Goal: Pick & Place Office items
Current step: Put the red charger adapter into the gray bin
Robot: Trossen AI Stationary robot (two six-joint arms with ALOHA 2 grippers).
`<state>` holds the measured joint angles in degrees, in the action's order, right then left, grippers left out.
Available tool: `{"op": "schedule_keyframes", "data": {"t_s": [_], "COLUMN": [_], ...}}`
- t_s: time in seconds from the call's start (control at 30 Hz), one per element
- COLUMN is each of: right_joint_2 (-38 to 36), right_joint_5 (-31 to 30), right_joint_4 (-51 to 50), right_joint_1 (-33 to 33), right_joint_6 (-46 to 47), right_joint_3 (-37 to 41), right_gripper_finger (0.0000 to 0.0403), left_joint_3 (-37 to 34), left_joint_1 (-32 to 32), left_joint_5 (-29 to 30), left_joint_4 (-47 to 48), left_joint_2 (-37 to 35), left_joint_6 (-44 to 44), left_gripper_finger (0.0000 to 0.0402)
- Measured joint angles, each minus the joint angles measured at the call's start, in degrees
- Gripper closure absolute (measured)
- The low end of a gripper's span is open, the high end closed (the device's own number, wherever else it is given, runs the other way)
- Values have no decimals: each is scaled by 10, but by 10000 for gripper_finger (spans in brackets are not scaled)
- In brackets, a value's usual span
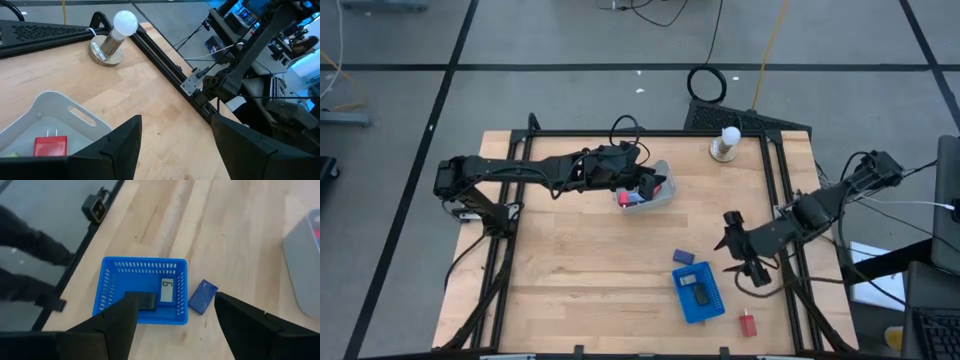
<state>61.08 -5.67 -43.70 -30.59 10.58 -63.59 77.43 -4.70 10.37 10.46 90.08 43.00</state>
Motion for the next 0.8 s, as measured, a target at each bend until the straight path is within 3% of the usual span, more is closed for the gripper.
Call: {"op": "schedule_keyframes", "data": {"t_s": [0.47, 0.8], "right_joint_2": [4, 7], "right_joint_5": [104, 104], "right_joint_4": [2, 16], "right_joint_1": [-31, -39], "right_joint_6": [-110, -129], "right_joint_3": [0, 0], "right_gripper_finger": [149, 149], "left_joint_3": [0, 0], "left_joint_1": [30, 30], "left_joint_5": [0, -29], "left_joint_4": [-1, -12], "left_joint_2": [0, 0], "left_joint_6": [47, 66], "left_gripper_finger": [158, 158]}}
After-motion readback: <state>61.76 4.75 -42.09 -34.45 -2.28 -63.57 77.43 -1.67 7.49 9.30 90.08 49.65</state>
